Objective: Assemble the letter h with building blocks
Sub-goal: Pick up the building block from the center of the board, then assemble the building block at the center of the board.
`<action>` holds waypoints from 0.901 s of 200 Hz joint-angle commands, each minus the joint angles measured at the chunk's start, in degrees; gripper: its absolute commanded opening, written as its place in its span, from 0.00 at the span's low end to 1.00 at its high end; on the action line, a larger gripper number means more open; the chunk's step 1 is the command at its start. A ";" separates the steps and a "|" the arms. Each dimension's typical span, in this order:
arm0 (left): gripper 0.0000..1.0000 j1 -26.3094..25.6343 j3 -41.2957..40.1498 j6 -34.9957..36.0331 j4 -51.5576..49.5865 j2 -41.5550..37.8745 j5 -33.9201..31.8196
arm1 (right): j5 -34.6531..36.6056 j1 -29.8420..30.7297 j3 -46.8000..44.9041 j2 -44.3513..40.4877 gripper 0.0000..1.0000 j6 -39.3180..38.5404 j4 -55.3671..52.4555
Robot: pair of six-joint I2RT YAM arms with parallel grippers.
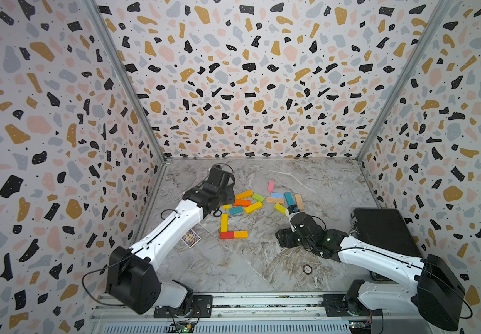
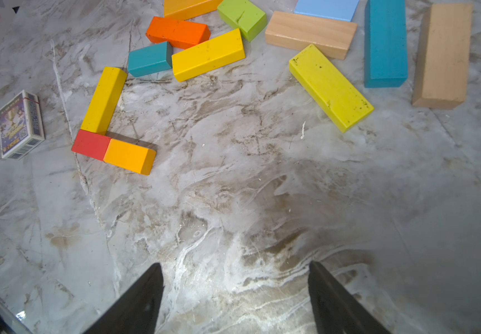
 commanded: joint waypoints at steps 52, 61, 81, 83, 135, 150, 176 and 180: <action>0.13 -10.84 -23.65 -10.40 -6.93 -19.63 5.34 | -1.03 -0.44 -0.40 -0.99 0.80 0.92 1.25; 0.13 -12.55 -25.73 -11.26 -5.48 -19.08 5.19 | -0.69 -0.56 -0.37 -0.77 0.80 0.85 1.32; 0.11 -13.94 -27.95 -12.01 -2.96 -14.97 5.04 | -0.42 -0.69 -0.21 -0.41 0.80 0.77 1.24; 0.10 -14.02 -28.12 -12.14 -2.65 -14.55 4.96 | -0.53 -0.68 -0.27 -0.38 0.80 0.75 1.25; 0.08 -12.77 -28.84 -10.47 3.26 -8.18 4.52 | -0.44 -1.28 0.34 -0.80 0.81 0.49 -0.28; 0.07 -11.73 -28.26 -9.46 3.61 -6.53 4.59 | -0.02 -1.38 0.31 -1.31 0.80 0.48 -0.55; 0.05 -10.54 -27.68 -8.62 3.22 -4.69 2.93 | 0.20 -1.62 0.48 -1.68 0.80 0.27 -0.99; 0.05 -10.45 -27.77 -8.56 3.28 -4.62 2.91 | 0.20 -1.74 0.48 -1.69 0.80 0.30 -0.95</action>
